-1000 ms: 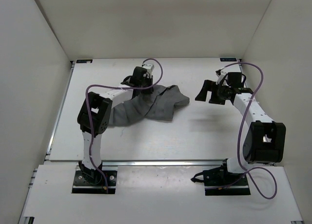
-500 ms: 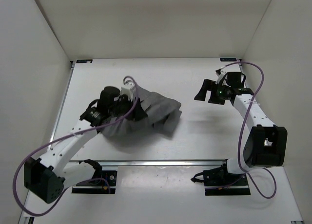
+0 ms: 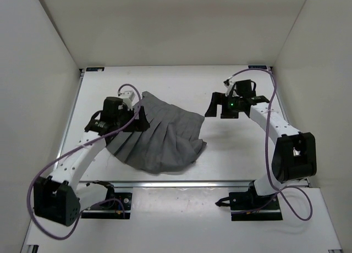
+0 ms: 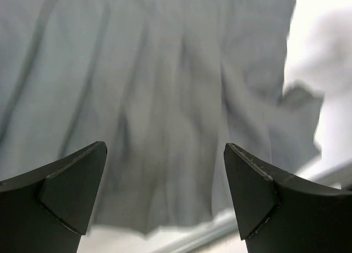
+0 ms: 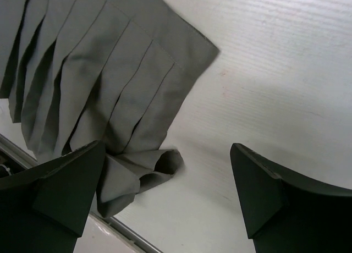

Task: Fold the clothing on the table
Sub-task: Flatten the skirt out

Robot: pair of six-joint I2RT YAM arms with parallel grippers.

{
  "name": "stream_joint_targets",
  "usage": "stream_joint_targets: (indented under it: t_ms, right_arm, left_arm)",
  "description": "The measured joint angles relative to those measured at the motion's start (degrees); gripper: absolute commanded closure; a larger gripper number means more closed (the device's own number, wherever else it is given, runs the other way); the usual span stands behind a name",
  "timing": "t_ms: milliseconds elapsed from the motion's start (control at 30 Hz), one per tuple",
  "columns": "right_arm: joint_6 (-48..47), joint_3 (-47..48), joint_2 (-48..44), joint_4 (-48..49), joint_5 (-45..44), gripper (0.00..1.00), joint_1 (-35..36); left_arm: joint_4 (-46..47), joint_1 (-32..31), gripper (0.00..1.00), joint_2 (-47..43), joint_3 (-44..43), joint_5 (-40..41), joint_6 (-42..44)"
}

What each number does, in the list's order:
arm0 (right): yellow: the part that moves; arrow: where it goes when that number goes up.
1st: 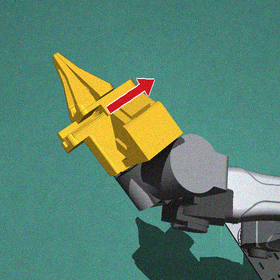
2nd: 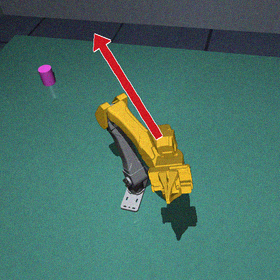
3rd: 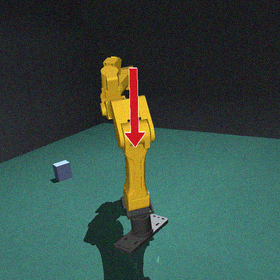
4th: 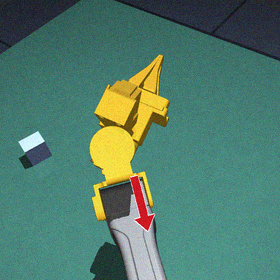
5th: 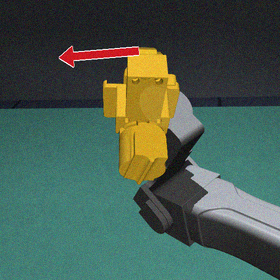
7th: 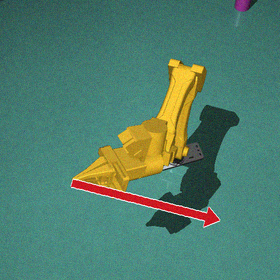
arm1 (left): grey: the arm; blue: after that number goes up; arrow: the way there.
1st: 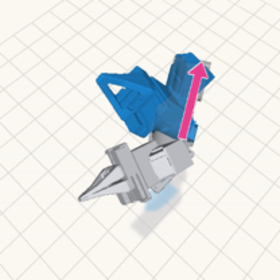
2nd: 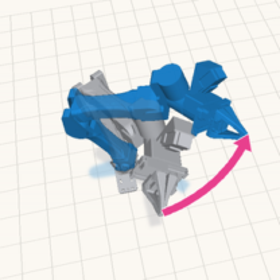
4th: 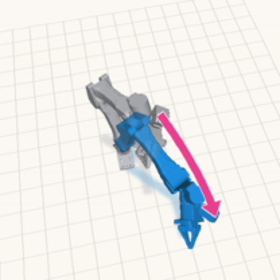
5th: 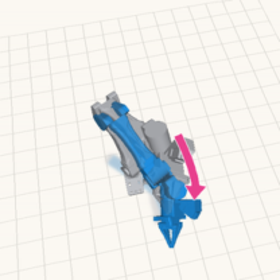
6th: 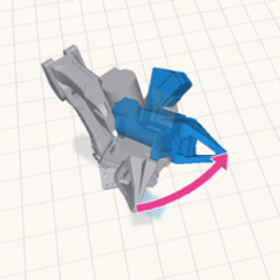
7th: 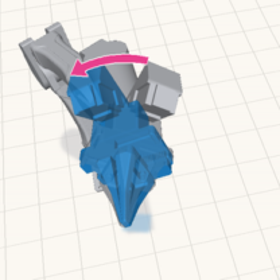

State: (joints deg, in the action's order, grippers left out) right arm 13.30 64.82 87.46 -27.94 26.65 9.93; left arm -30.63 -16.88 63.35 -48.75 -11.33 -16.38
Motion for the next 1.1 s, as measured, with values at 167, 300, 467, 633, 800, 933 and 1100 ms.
stream_joint_targets:
  t_ms: [167,300,467,633,800,933,1100]
  right_arm:
    - [3.1,-2.9,3.1,2.5,-1.7,0.15,1.3]
    - [5.4,-5.4,6.3,5.7,-3.4,0.15,2.1]
    - [7.2,-5.0,9.7,10.4,-4.3,0.14,4.9]
    - [8.1,-2.4,14.6,13.3,-4.6,0.17,6.4]
    - [9.0,-0.3,18.1,14.8,-5.8,0.29,6.4]
    - [10.1,2.3,20.2,15.2,-6.9,0.39,6.4]
    - [11.7,6.1,23.9,15.2,-7.6,0.58,6.8]
  left_arm:
    - [7.1,4.2,0.02,14.2,-7.8,1.4,0.2]
    - [10.1,5.6,0.03,25.6,-14.8,3.9,1.5]
    - [16.2,8.0,0.09,35.3,-20.0,2.9,0.4]
    - [19.5,10.3,0.14,42.2,-23.2,1.0,-1.3]
    - [19.7,10.8,0.14,50.3,-30.6,-1.1,-0.8]
    - [19.4,10.8,0.16,52.7,-32.5,-2.1,-0.6]
    - [18.9,10.8,0.16,55.0,-34.7,-2.9,-0.1]
